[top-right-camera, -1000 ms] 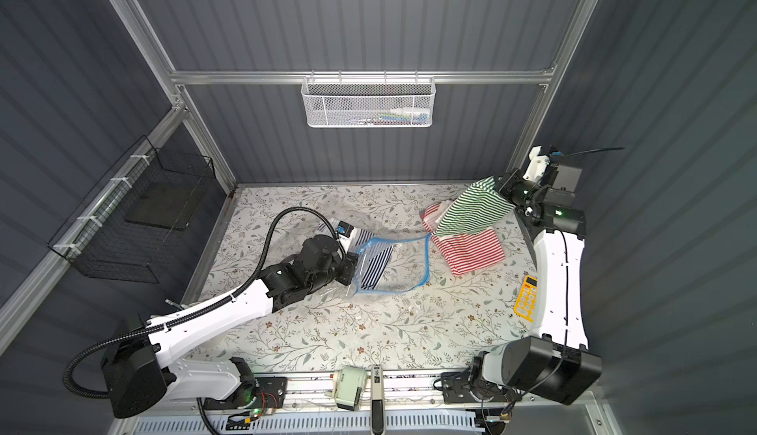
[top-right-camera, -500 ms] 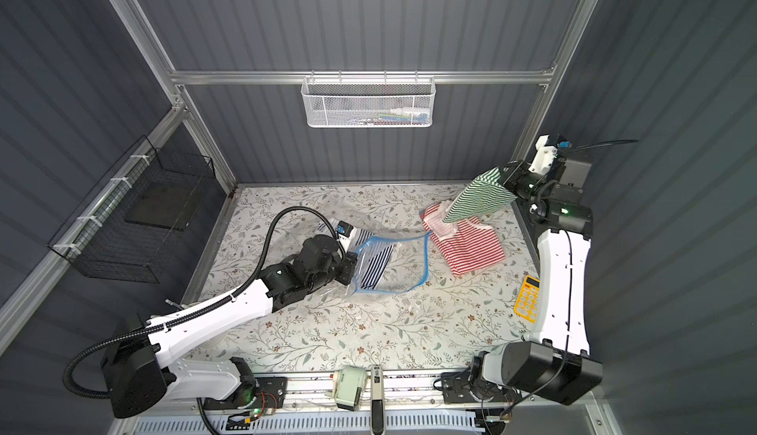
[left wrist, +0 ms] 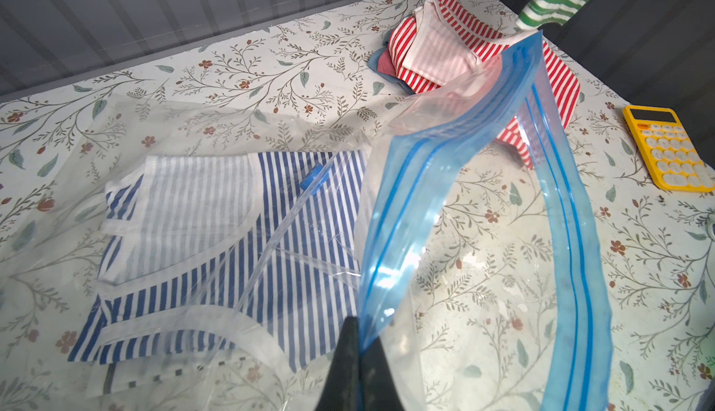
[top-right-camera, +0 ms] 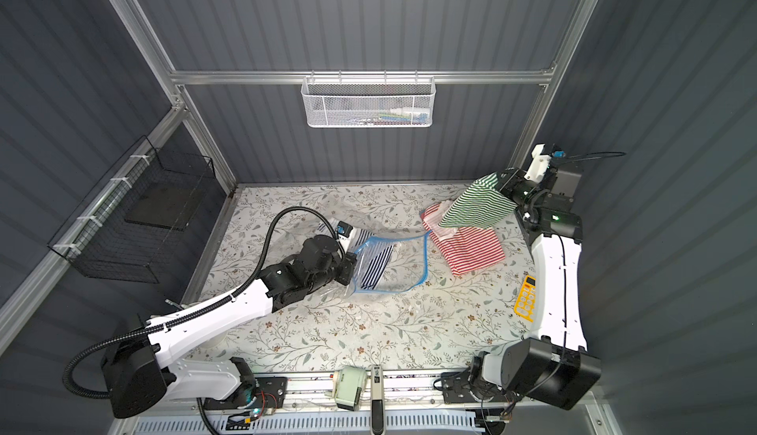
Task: Take the tank top out of the vacuum bag
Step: Place the tank top on the tank top.
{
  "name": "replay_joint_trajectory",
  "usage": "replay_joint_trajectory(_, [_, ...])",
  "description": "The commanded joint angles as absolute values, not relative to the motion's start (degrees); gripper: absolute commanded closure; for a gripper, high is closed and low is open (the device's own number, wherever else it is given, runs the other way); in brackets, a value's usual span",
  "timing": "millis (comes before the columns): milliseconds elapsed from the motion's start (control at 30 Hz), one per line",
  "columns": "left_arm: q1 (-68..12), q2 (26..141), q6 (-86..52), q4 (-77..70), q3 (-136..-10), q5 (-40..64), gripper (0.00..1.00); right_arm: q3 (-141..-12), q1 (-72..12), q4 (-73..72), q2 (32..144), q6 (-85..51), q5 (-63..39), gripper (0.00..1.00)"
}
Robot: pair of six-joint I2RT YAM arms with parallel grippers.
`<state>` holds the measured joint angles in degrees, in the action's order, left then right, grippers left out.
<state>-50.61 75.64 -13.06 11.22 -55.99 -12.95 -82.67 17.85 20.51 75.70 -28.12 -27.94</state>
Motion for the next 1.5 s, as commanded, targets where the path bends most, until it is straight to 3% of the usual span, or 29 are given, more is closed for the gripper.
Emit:
replay_joint_trajectory(0, [-50.9,74.2,-11.8,12.9,-56.7,-13.8,1.0,-81.8,17.8,15.1,75.0,-28.8,-27.3,1.0])
replay_joint_trajectory(1467, [-50.4,79.2,-7.1,8.0,-55.2,-15.0,1.0,-80.3,8.4,-10.0,88.8,-23.7,-23.0,1.0])
